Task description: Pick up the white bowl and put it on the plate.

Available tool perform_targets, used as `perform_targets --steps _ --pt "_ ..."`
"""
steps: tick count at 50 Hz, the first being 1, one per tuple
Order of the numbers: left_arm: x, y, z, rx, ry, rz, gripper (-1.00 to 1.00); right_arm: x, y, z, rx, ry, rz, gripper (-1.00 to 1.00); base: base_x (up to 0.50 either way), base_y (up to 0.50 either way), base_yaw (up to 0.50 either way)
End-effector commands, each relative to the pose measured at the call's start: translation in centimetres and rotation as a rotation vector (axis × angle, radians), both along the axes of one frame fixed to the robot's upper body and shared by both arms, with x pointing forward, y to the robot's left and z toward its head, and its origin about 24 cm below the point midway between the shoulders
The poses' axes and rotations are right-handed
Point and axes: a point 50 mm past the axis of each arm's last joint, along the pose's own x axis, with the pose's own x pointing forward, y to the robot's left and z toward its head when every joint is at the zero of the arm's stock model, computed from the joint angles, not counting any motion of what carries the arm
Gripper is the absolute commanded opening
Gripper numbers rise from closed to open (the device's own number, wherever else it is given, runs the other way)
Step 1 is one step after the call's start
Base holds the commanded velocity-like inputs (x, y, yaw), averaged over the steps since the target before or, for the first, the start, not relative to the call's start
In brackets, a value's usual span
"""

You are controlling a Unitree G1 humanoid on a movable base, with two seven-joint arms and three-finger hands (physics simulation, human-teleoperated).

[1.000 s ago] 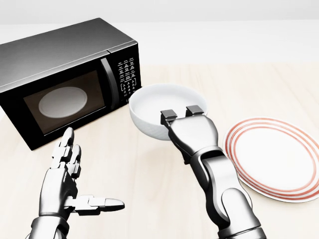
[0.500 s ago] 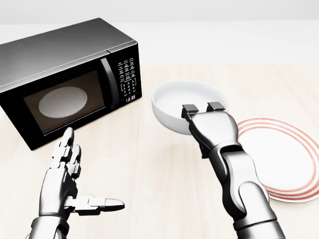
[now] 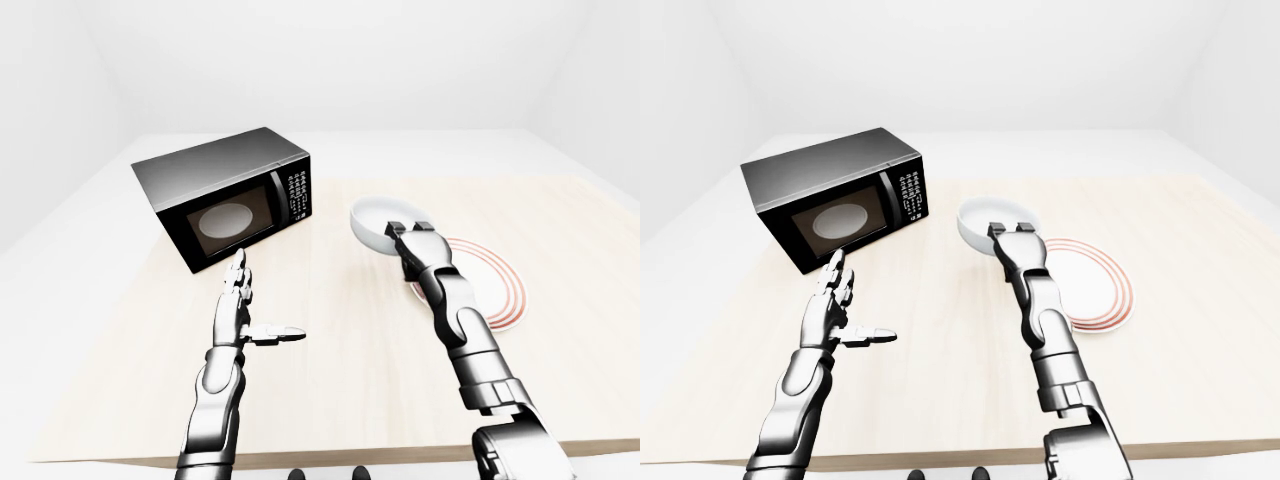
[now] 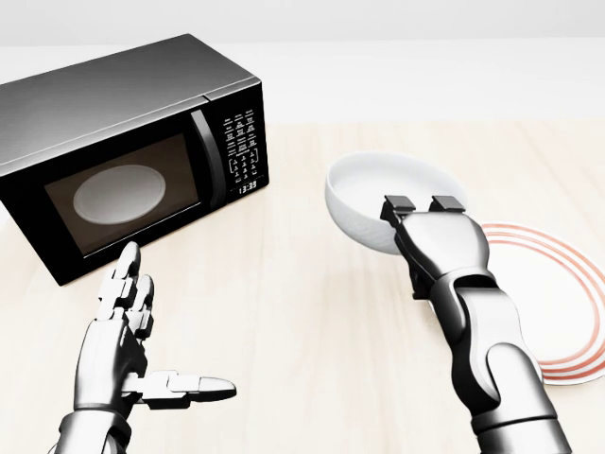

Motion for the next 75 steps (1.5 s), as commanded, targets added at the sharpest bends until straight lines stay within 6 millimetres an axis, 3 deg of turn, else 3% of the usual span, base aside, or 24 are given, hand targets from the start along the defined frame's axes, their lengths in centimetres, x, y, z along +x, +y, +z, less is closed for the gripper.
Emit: perform_targets --steps 1,47,75 --pt "0.0 0.0 0.0 0.000 0.000 0.000 1.00 0.1 -1.7 0.5 -0.037 -0.033 -0.048 -1.00 0.00 0.00 0.00" --pt "0.0 0.0 0.0 0.000 0.000 0.000 1.00 -1.4 -7.4 -0.9 -0.039 0.005 -0.188 -1.00 0.00 0.00 0.00" --pt "0.0 0.0 0.0 0.000 0.000 0.000 1.00 -3.1 -10.9 -0.4 -0.043 0.012 -0.275 -1.00 0.00 0.00 0.00"
